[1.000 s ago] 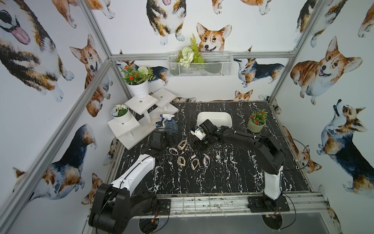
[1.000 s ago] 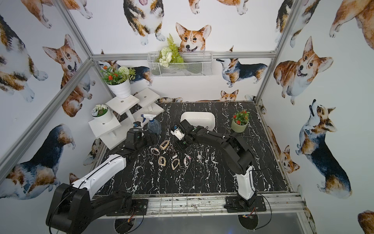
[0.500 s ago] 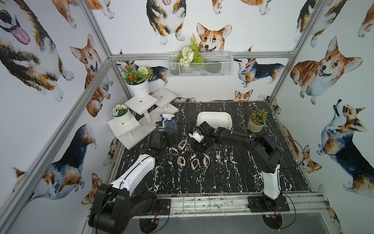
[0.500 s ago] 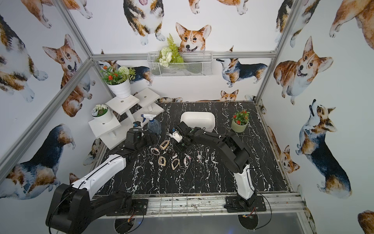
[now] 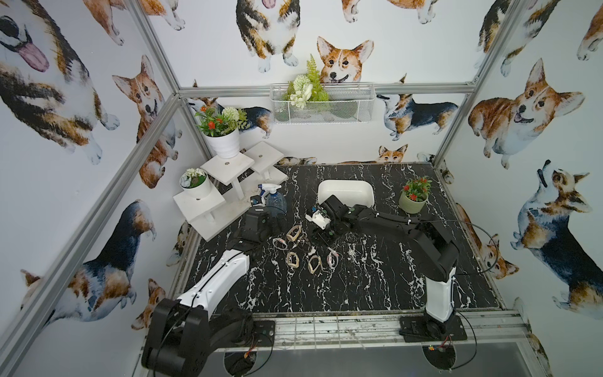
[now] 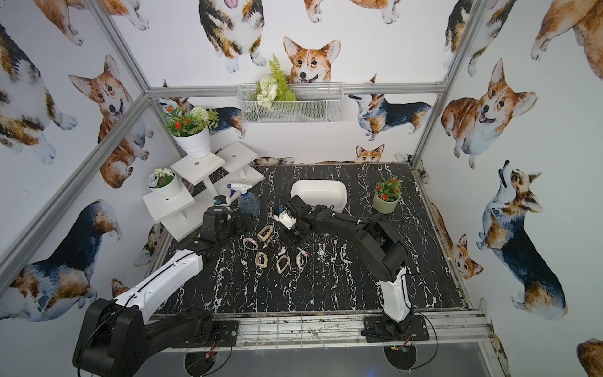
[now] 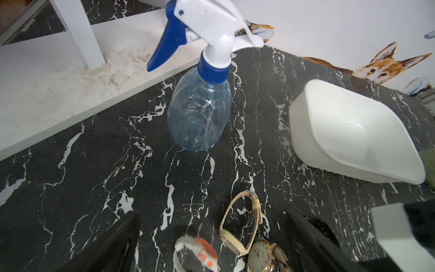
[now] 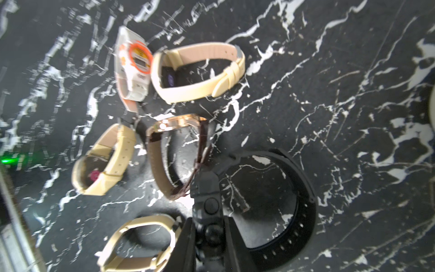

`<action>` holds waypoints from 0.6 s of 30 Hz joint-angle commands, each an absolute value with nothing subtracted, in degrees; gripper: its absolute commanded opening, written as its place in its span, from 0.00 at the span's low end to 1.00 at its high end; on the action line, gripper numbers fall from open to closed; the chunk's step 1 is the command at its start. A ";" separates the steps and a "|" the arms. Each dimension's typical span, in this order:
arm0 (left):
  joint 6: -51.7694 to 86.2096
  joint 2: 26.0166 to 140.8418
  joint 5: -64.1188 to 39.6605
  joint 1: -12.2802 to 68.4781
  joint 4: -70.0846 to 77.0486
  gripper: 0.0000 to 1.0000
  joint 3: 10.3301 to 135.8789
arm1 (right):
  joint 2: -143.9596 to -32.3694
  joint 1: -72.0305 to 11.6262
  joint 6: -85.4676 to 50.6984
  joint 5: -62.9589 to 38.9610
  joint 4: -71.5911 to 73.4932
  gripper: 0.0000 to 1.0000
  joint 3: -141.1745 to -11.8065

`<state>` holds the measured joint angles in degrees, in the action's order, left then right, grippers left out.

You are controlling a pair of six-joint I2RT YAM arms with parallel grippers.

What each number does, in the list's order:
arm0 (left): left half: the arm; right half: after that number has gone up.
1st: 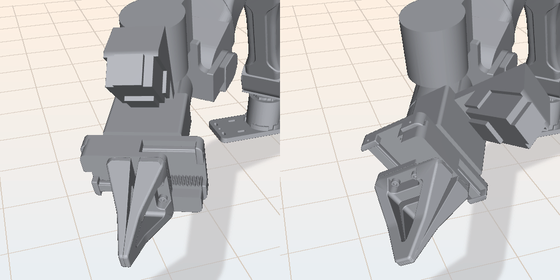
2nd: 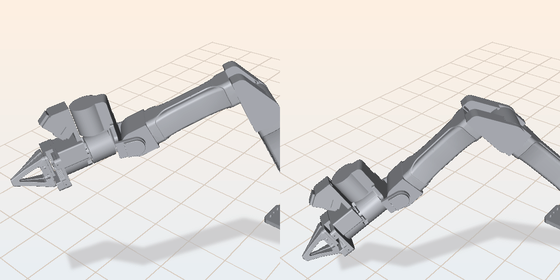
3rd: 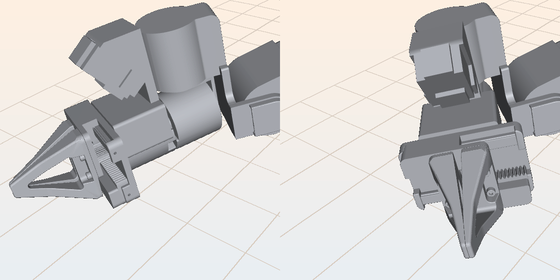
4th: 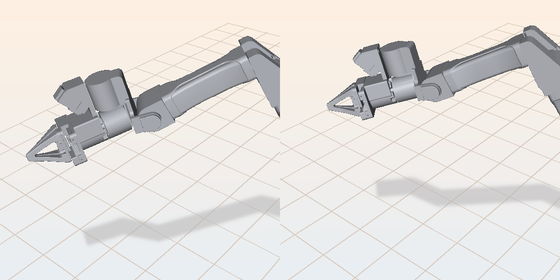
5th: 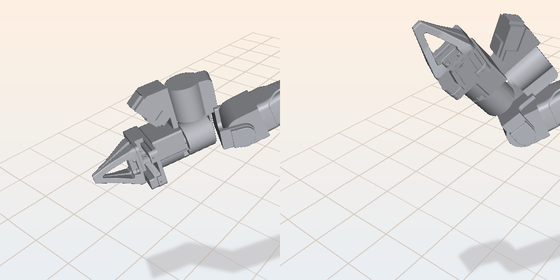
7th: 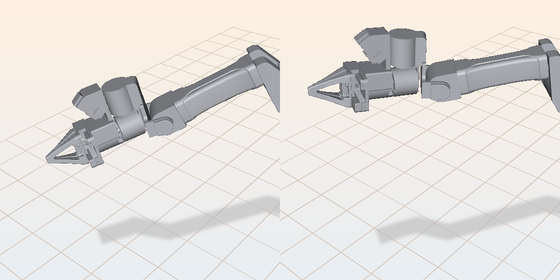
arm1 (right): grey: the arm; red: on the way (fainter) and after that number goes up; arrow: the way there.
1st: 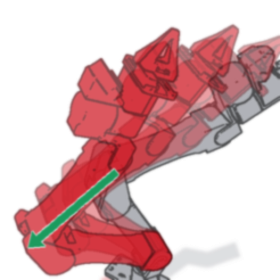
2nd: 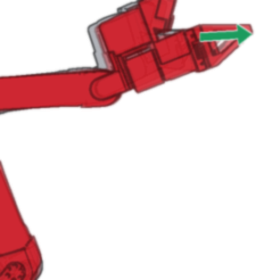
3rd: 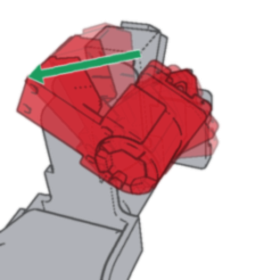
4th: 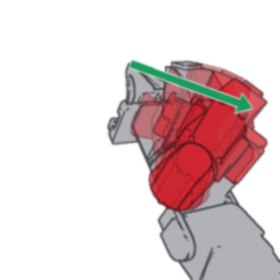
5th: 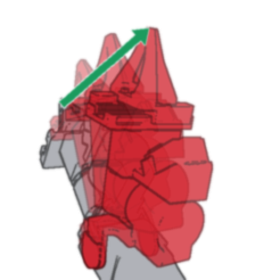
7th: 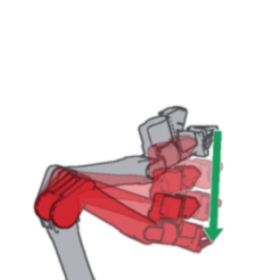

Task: Put the watch into the storage box
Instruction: Pick up the watch at the center of the board, then place the watch in the storage box.

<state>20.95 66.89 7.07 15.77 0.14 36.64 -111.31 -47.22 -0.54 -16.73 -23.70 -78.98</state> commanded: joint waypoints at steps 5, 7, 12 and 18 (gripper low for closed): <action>22.08 65.74 5.36 15.75 8.27 1.00 34.38 | -102.60 -41.76 -7.59 -30.03 -13.84 0.00 -76.87; 24.51 66.14 6.08 15.73 10.16 1.00 34.40 | -101.59 -40.88 -8.33 -30.32 -13.58 0.00 -78.55; 28.18 70.67 3.84 16.31 9.79 1.00 41.80 | -100.46 -36.80 -13.56 -28.61 -11.35 0.00 -82.96; 22.02 74.26 1.04 18.35 2.43 1.00 50.78 | -108.21 -32.11 -18.19 -18.92 -15.31 0.00 -90.91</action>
